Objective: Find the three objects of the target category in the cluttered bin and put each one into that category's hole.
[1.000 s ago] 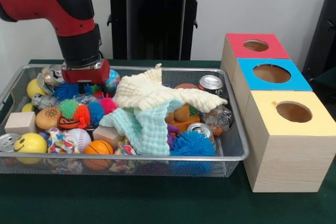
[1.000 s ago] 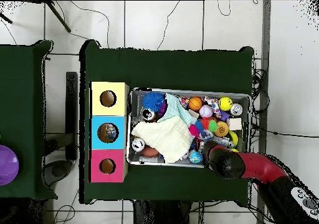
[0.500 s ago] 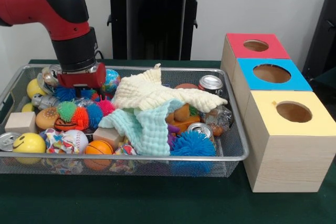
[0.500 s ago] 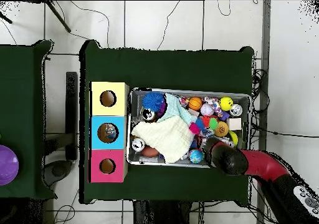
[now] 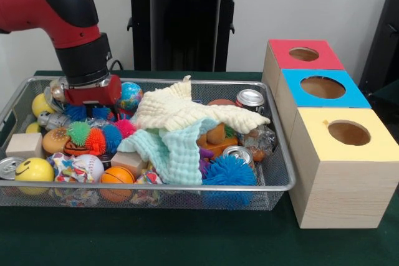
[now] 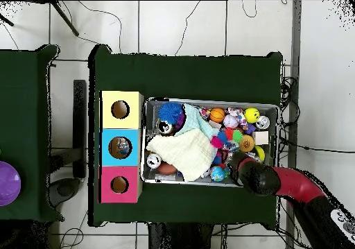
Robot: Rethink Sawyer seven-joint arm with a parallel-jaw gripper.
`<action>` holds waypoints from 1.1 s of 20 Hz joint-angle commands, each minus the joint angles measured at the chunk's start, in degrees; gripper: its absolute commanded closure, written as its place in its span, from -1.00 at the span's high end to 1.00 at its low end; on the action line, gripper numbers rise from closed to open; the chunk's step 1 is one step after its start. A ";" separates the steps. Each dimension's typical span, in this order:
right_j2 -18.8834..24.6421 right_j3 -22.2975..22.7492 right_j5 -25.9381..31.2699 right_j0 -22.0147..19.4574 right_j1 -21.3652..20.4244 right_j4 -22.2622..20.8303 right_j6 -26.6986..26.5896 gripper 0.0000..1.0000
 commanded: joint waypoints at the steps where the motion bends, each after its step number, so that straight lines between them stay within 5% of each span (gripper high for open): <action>1: 8.17 -4.81 4.54 -1.52 -0.20 2.32 -8.46 1.00; 22: 9.60 -2.46 6.95 -2.00 -3.73 3.01 -5.86 1.00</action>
